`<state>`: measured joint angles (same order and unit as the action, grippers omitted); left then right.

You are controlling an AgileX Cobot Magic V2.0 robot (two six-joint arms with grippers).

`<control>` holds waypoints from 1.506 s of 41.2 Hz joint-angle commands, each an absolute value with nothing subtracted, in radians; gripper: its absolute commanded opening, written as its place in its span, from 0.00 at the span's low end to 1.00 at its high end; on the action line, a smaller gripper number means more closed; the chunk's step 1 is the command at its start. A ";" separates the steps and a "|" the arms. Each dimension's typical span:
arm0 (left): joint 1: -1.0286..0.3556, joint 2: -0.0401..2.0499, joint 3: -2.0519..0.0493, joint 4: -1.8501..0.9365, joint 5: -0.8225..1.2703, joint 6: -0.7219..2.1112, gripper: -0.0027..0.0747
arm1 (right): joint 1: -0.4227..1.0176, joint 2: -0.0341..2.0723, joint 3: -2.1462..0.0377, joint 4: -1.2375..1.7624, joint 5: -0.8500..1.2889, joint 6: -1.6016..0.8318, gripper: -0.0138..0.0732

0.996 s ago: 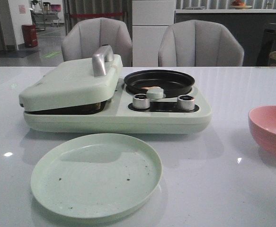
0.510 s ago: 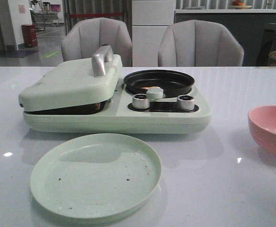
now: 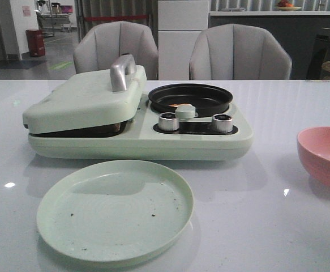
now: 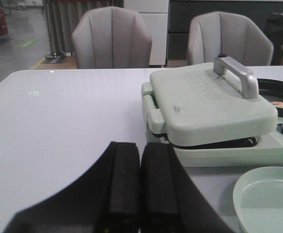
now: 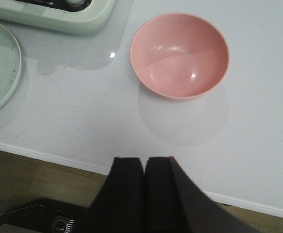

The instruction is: Make breakfast with bread and shrimp

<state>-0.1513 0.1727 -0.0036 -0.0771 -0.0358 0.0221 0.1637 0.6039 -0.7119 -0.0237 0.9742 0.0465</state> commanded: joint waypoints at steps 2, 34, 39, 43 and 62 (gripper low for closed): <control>-0.127 0.110 0.006 -0.107 -0.122 0.013 0.16 | 0.164 0.603 -0.737 -0.030 0.913 0.043 0.18; -0.043 -0.025 0.008 -0.010 -0.088 0.013 0.16 | 0.164 0.603 -0.737 -0.030 0.918 0.043 0.18; -0.043 -0.025 0.008 -0.010 -0.088 0.013 0.16 | 0.164 0.603 -0.737 -0.030 0.920 0.043 0.18; -0.043 -0.025 0.008 -0.010 -0.088 0.013 0.16 | 0.164 0.603 -0.737 -0.030 0.920 0.043 0.18; -0.043 -0.025 0.008 -0.010 -0.088 0.013 0.16 | 0.164 0.603 -0.737 -0.030 0.920 0.043 0.18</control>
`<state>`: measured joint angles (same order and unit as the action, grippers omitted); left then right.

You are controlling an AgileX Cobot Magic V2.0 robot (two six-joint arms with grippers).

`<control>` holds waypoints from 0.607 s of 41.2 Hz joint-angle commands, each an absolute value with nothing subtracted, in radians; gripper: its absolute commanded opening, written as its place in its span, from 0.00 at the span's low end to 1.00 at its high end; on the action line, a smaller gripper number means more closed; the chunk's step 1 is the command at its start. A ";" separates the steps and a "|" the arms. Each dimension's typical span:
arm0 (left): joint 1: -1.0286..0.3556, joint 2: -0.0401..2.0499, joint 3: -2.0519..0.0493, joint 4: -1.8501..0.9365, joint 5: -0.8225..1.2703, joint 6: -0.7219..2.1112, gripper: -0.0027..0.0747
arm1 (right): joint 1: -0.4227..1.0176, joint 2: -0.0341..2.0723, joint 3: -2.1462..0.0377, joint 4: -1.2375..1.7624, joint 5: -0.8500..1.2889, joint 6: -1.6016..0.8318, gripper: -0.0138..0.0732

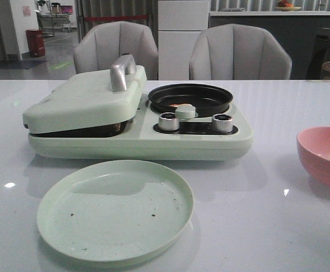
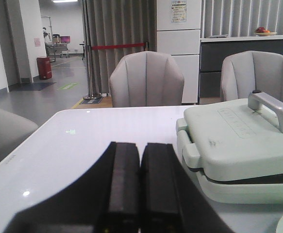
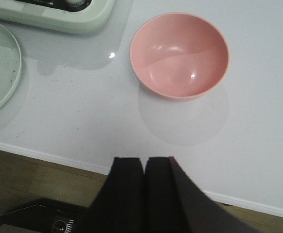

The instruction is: Make breakfast with bread and shrimp

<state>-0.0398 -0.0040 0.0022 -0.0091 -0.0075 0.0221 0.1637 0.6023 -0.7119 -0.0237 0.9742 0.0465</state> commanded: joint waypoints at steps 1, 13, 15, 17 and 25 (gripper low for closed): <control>-0.043 -0.025 0.008 -0.010 -0.088 0.013 0.16 | 0.164 0.603 -0.737 -0.030 0.920 0.043 0.18; -0.043 -0.025 0.008 -0.010 -0.088 0.013 0.16 | 0.117 0.544 -0.690 -0.045 0.873 0.043 0.18; -0.043 -0.025 0.008 -0.010 -0.088 0.013 0.16 | 0.094 0.511 -0.665 -0.020 0.827 0.037 0.18; -0.043 -0.025 0.008 -0.010 -0.088 0.013 0.16 | 0.073 0.471 -0.621 0.011 0.767 0.000 0.18; -0.043 -0.025 0.008 -0.010 -0.088 0.013 0.16 | -0.011 0.283 -0.417 0.064 0.516 -0.111 0.18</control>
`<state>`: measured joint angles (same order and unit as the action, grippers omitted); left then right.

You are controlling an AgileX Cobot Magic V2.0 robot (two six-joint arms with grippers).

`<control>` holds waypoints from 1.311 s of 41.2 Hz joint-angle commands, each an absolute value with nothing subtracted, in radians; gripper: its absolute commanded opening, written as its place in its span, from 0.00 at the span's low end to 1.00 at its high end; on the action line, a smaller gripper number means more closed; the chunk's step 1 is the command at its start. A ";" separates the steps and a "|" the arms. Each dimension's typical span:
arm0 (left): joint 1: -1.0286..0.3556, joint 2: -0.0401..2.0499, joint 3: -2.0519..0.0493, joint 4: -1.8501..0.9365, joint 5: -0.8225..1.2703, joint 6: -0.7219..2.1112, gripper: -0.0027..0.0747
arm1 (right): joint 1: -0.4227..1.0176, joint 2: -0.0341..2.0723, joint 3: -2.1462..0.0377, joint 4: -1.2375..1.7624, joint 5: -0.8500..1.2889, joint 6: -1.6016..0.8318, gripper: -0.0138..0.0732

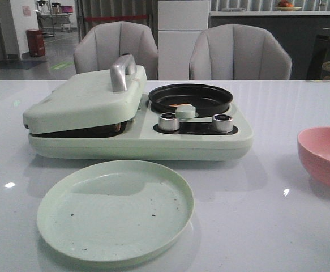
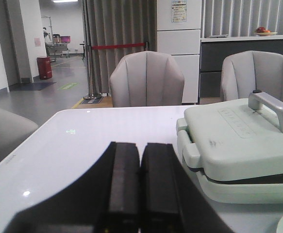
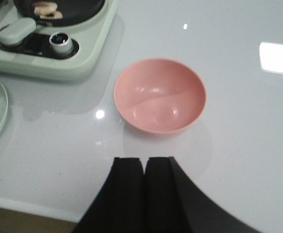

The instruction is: Make breakfast with bread and shrimp

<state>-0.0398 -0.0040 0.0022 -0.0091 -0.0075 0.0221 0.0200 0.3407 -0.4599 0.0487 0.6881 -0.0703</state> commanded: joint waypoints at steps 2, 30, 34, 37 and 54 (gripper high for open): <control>-0.043 -0.025 0.008 -0.010 -0.088 0.013 0.16 | -0.031 0.232 -0.362 0.064 0.463 -0.111 0.18; -0.043 -0.025 0.008 -0.010 -0.088 0.013 0.16 | -0.080 -0.032 0.010 0.067 -0.023 -0.111 0.18; -0.043 -0.025 0.008 -0.010 -0.088 0.013 0.16 | -0.080 -0.032 0.010 0.067 -0.021 -0.111 0.18; -0.043 -0.025 0.008 -0.010 -0.088 0.013 0.16 | -0.080 -0.032 0.010 0.067 -0.022 -0.111 0.18; -0.043 -0.025 0.008 -0.010 -0.088 0.013 0.16 | -0.080 -0.032 0.010 0.092 -0.040 -0.020 0.18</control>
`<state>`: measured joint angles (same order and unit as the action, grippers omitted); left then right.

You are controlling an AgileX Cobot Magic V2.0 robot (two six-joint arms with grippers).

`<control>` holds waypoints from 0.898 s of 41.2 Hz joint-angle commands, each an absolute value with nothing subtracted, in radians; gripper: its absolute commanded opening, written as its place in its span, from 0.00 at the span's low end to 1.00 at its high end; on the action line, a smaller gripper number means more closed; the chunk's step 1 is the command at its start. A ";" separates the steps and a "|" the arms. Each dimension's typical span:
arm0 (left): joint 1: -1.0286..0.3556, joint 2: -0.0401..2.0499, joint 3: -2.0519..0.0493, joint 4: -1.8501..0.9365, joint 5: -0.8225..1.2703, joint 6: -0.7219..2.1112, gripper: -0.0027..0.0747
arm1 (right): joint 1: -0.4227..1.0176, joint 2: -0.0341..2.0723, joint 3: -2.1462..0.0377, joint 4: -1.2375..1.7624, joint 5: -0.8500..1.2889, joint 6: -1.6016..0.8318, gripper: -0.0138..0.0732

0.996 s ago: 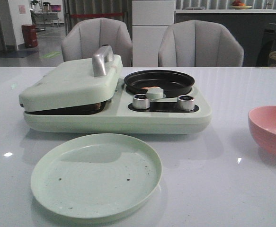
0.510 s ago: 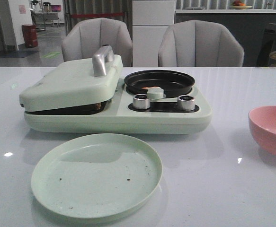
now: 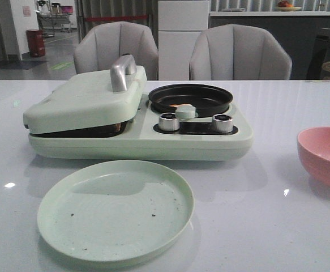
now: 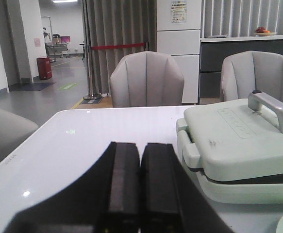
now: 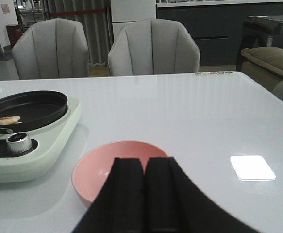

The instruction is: Make breakfast with bread and shrimp

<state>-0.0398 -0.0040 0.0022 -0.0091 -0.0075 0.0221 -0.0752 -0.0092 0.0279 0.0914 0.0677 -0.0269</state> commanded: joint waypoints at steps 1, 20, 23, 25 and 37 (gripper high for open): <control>-0.043 -0.025 0.008 -0.010 -0.088 0.013 0.16 | -0.080 -0.032 0.010 0.092 -0.047 -0.020 0.18; -0.043 -0.025 0.008 -0.010 -0.088 0.013 0.16 | -0.070 -0.033 0.010 0.021 -0.066 -0.021 0.18; -0.043 -0.025 0.008 -0.010 -0.088 0.013 0.16 | -0.065 -0.033 0.010 0.021 -0.066 -0.021 0.18; -0.043 -0.025 0.008 -0.010 -0.088 0.013 0.16 | -0.065 -0.033 0.010 0.021 -0.066 -0.021 0.18; -0.043 -0.025 0.008 -0.010 -0.088 0.013 0.16 | -0.066 -0.033 0.010 0.021 -0.066 -0.021 0.18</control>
